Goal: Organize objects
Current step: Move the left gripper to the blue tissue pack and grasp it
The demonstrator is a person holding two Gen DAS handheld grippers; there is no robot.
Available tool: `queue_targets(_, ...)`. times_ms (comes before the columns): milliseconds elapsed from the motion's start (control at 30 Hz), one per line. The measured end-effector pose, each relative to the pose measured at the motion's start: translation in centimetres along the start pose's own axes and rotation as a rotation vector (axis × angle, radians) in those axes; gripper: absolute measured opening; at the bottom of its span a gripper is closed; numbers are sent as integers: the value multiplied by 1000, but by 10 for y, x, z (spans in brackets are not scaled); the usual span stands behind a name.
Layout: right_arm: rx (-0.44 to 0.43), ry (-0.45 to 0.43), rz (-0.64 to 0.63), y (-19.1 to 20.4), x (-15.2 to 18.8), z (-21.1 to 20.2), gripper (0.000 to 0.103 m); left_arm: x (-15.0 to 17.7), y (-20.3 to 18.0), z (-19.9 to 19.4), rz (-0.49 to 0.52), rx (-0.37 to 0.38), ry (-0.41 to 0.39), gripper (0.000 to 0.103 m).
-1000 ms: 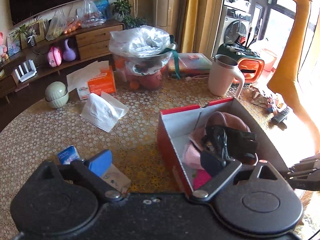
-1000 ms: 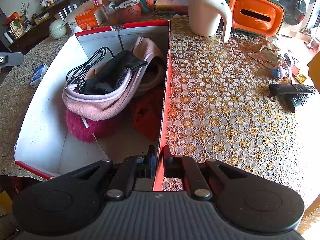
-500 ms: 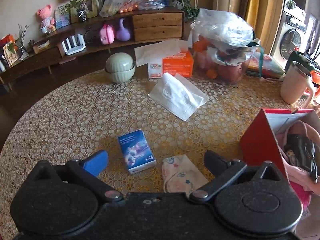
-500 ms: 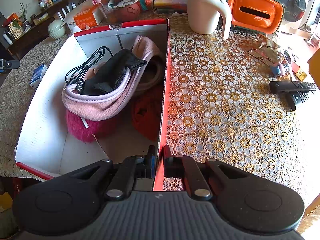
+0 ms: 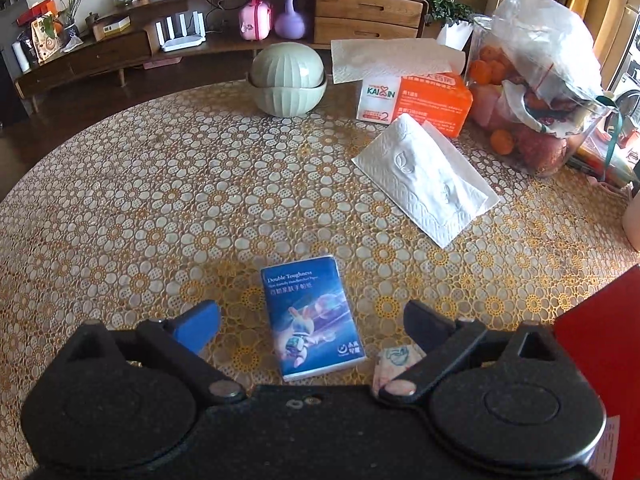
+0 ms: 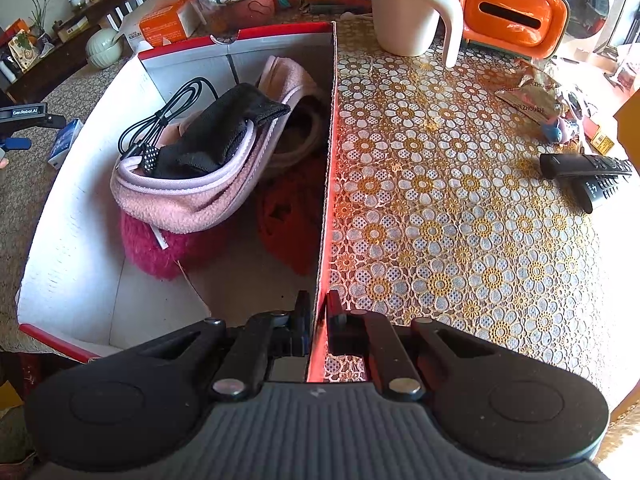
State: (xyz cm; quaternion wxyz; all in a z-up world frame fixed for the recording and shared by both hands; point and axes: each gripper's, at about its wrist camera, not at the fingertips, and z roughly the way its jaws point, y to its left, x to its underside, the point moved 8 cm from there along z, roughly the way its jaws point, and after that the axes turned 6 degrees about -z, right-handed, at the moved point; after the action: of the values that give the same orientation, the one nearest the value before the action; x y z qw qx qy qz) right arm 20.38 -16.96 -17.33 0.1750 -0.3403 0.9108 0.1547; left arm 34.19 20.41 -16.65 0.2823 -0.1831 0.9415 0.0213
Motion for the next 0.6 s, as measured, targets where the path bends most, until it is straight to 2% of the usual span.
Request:
queue_targets(233, 7, -1, 3, -1, 0, 1, 6, 3, -3, 22, -4, -13, 36, 73)
queue_targets(300, 7, -1, 5, -1, 0, 0, 6, 4, -3, 25, -6, -17, 42, 69)
queue_targets(367, 8, -2, 5, 0, 0, 1, 6, 4, -4, 26, -3, -23, 41, 59)
queue_targets(433, 7, -3, 2, 0, 0, 1, 6, 5, -3, 26, -1, -35, 40, 52)
queue_targets(600, 4, -4, 5, -1, 0, 0, 6, 5, -3, 26, 2, -45, 34, 52)
